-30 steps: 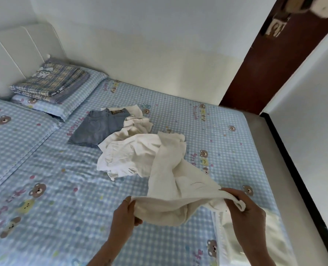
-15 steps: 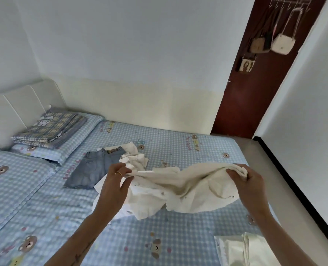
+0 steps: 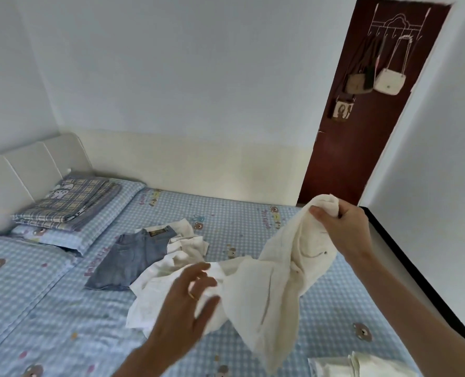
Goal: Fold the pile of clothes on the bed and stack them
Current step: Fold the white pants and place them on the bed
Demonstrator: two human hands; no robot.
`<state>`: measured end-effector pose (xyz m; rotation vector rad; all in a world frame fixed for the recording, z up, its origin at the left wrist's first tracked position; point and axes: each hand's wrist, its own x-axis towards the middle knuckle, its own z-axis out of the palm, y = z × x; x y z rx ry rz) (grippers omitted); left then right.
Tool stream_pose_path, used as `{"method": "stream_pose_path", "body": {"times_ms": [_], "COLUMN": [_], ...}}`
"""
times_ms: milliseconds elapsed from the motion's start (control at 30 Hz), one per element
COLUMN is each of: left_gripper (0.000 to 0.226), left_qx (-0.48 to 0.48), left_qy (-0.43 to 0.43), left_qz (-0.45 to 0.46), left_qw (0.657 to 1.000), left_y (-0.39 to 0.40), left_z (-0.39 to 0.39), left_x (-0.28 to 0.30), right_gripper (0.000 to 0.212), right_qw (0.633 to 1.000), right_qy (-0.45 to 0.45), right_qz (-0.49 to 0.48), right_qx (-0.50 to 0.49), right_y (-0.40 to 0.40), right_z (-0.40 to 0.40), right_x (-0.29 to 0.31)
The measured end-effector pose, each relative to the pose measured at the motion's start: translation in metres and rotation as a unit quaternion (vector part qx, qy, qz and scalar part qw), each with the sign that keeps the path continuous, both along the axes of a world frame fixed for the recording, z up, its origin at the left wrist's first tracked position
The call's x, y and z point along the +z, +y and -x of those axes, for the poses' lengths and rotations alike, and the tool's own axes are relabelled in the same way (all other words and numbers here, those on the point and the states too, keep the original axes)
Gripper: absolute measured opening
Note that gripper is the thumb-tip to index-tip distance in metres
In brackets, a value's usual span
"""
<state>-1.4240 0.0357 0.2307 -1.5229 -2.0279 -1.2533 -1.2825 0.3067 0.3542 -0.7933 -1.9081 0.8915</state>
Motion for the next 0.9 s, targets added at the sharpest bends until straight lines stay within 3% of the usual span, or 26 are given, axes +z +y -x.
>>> {"method": "stream_pose_path", "body": {"times_ms": [67, 133, 233, 300, 367, 500, 667, 900], "left_gripper": [0.042, 0.050, 0.051, 0.032, 0.045, 0.065, 0.012, 0.025], "left_qx": [-0.049, -0.085, -0.064, -0.052, -0.036, 0.012, 0.070, 0.123], "left_qy": [-0.035, -0.006, 0.011, 0.067, 0.085, -0.022, -0.043, -0.138], "left_qz": [-0.016, -0.024, 0.004, 0.033, -0.005, -0.031, -0.093, -0.101], "left_qw": [0.998, 0.996, 0.998, 0.996, 0.996, 0.999, 0.992, 0.978], "left_y": [0.006, 0.015, 0.026, 0.032, 0.038, 0.031, 0.020, -0.023], "left_z": [-0.038, -0.068, -0.097, -0.106, -0.112, -0.095, -0.039, 0.038], "left_x": [-0.008, -0.018, -0.032, -0.037, -0.040, -0.050, -0.048, 0.017], "right_gripper": [0.009, 0.018, 0.026, 0.030, 0.033, 0.033, 0.029, 0.007], "right_qw": [1.000, 1.000, 0.999, 0.999, 0.998, 0.998, 0.998, 1.000], "right_qy": [0.002, 0.005, 0.019, 0.028, 0.040, 0.047, 0.047, 0.013], "right_qz": [-0.011, -0.020, -0.017, -0.012, -0.004, -0.002, -0.004, 0.001], "right_qx": [-0.001, -0.010, -0.025, -0.039, -0.047, -0.044, -0.046, -0.027], "right_y": [-0.005, -0.009, -0.013, -0.016, -0.019, -0.027, -0.028, -0.021], "right_z": [0.008, 0.012, 0.015, 0.015, 0.016, 0.016, 0.013, -0.009], "right_x": [0.005, 0.009, 0.017, 0.020, 0.023, 0.024, 0.026, 0.031]}}
